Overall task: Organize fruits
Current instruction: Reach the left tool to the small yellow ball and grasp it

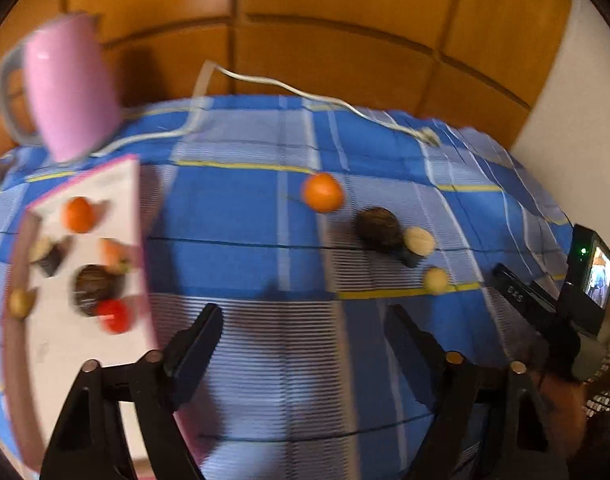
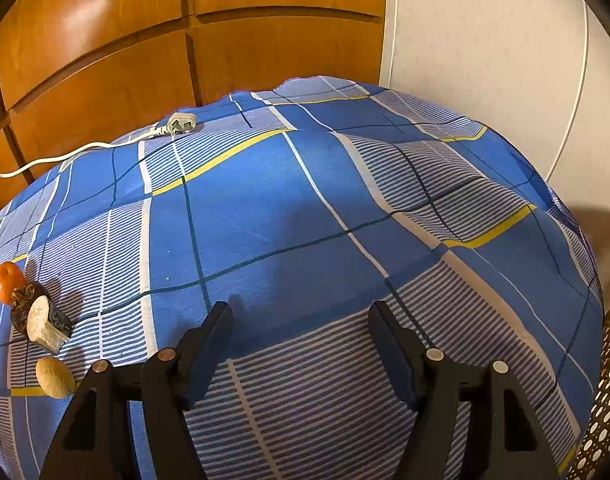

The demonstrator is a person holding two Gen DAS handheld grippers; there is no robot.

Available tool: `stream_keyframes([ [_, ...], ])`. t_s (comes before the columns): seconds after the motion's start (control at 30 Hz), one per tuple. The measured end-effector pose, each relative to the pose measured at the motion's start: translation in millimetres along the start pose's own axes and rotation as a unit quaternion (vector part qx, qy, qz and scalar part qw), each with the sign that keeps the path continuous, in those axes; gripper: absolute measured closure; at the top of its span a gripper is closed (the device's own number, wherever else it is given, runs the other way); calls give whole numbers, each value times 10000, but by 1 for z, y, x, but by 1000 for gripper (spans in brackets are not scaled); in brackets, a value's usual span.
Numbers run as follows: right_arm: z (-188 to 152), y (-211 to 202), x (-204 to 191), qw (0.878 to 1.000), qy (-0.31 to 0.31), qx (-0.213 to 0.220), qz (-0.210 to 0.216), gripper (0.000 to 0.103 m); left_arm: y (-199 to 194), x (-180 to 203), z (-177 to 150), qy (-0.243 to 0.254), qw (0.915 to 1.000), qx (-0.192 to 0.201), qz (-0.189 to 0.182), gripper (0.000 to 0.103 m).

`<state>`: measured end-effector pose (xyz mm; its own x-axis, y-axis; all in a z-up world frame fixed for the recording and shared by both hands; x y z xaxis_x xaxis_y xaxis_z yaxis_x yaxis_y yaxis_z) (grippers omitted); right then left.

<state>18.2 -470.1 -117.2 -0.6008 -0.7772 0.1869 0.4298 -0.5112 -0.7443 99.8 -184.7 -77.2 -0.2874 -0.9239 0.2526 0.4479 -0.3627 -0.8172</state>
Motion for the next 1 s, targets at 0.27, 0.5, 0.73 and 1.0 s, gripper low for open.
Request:
stream_keyframes([
  [0.27, 0, 0, 0, 10000, 7, 6, -9, 31, 36, 69, -15, 417, 9935, -525, -919, 40],
  [0.5, -1, -2, 0, 10000, 45, 25, 36, 30, 60, 112, -18, 562, 9886, -647, -1236, 42],
  [0.73, -2, -3, 0, 10000, 38, 31, 41, 29, 80, 124, -19, 605, 9878, -699, -1257, 58],
  [1.0, -2, -2, -3, 10000, -6, 37, 57, 25, 75, 116, -24, 658, 9874, -716, -1252, 76],
])
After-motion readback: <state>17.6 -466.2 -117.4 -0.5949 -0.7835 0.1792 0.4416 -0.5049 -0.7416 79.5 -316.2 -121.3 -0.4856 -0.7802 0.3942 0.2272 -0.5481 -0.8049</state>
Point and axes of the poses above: each gripper's, at about its wrist camera, not at the fingertips, and y roughly the way its jaws point, x to its right, z to its top, the point moved 10 cm from there along y, roughly the way its jaws point, and after that the axes turned 12 degrees about -y, right-handed, at the moved point
